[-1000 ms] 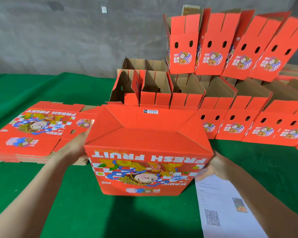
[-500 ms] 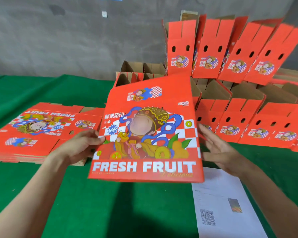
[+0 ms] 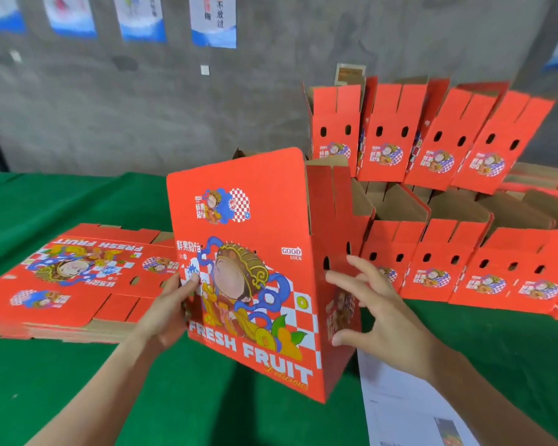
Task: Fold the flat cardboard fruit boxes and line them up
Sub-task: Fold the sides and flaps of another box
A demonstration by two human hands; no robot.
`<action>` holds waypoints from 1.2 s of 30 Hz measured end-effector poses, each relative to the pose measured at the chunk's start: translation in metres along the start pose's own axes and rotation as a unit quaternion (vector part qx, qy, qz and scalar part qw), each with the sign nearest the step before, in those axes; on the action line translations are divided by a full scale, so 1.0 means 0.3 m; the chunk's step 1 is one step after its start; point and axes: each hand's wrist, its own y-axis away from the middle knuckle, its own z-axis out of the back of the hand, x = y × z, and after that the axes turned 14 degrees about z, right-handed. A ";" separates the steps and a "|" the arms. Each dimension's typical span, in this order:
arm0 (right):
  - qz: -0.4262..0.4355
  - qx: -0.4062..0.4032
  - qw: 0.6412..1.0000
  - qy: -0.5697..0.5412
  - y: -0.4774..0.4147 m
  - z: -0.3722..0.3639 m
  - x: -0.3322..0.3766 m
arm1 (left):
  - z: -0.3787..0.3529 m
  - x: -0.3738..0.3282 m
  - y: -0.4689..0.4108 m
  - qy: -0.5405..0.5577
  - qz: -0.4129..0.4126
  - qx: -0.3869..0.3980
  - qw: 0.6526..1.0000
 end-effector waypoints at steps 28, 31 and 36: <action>-0.097 -0.148 0.970 0.170 -1.118 0.019 -0.303 | -0.292 -0.573 -0.550 -0.233 -0.239 -0.086 0.939; -0.101 -0.141 0.967 0.188 -1.229 0.020 -0.389 | -0.310 -0.620 -0.672 -0.260 -0.247 -0.083 0.930; -0.115 -0.152 0.961 0.199 -1.382 0.028 -0.546 | -0.320 -0.642 -0.868 -0.348 -0.314 -0.070 0.881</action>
